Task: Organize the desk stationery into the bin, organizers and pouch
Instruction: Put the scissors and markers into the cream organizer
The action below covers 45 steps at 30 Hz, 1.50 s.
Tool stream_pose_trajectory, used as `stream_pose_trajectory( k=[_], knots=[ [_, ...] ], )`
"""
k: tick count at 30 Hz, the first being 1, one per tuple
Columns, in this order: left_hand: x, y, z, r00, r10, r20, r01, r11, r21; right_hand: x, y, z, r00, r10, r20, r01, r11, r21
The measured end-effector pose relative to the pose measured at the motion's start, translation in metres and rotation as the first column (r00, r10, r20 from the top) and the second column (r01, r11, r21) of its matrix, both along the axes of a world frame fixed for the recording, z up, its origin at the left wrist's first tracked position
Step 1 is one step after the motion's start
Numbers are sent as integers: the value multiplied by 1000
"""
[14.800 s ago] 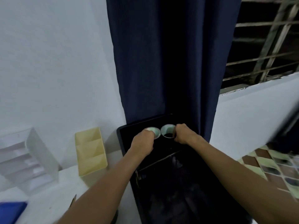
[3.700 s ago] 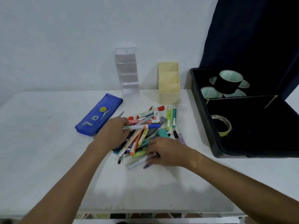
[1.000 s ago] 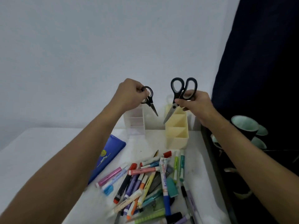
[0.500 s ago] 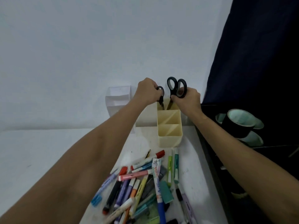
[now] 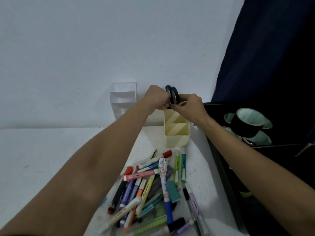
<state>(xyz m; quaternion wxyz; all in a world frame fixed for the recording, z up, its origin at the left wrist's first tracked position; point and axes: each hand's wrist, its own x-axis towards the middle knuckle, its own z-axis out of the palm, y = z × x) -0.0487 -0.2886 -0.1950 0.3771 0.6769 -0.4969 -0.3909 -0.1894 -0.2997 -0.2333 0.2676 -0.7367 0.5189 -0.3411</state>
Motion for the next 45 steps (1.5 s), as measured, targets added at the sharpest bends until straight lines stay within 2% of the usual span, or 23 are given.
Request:
stream_pose_trajectory(
  k=[5, 8, 10, 12, 14, 16, 19, 22, 28, 31, 33, 37, 40, 42, 45],
  knots=[
    [13, 39, 3, 994, -68, 83, 72, 996, -48, -8, 24, -1, 998, -48, -49, 43, 996, -81],
    [26, 68, -7, 962, -113, 247, 126, 992, -34, -9, 50, 1, 996, -24, -88, 16, 996, -91],
    [36, 89, -22, 908, -189, 373, 190, 981, 36, -8, 70, 2, 991, 33, -129, -37, 999, -29],
    [43, 106, -40, 841, -273, 467, 237, 962, 135, -5, 90, -3, 967, 141, -212, -121, 987, 108],
    [48, 123, -56, 764, -350, 542, 276, 937, 216, 2, 110, -12, 915, 254, -313, -188, 956, 226],
    [53, 135, -69, 702, -405, 586, 299, 914, 274, 11, 125, -27, 858, 311, -409, -212, 939, 270],
    [58, 148, -84, 698, -432, 571, 291, 900, 325, 18, 139, -42, 815, 327, -479, -189, 930, 314],
    [59, 154, -95, 673, -432, 601, 275, 900, 339, 20, 146, -44, 809, 324, -491, -175, 930, 324],
    [59, 161, -107, 692, -353, 629, 214, 933, 289, 20, 137, -49, 855, 334, -398, -134, 882, 452],
    [59, 161, -101, 702, -342, 625, 205, 937, 282, 12, 129, -37, 911, 319, -261, -167, 864, 474],
    [55, 159, -85, 725, -295, 623, 196, 955, 224, 4, 124, -21, 950, 274, -150, -180, 873, 454],
    [43, 153, -34, 743, -128, 657, 187, 982, -20, -16, 110, 18, 988, 149, 40, -154, 932, 328],
    [34, 145, 2, 771, 18, 637, 163, 961, -224, -27, 97, 43, 983, 57, 174, -89, 980, 177],
    [29, 136, 21, 779, 109, 617, 142, 929, -343, -31, 86, 54, 976, 13, 218, -28, 997, 66],
    [20, 118, 41, 785, 188, 590, 116, 891, -439, -33, 76, 64, 972, -16, 233, 42, 994, -105]
  ],
)
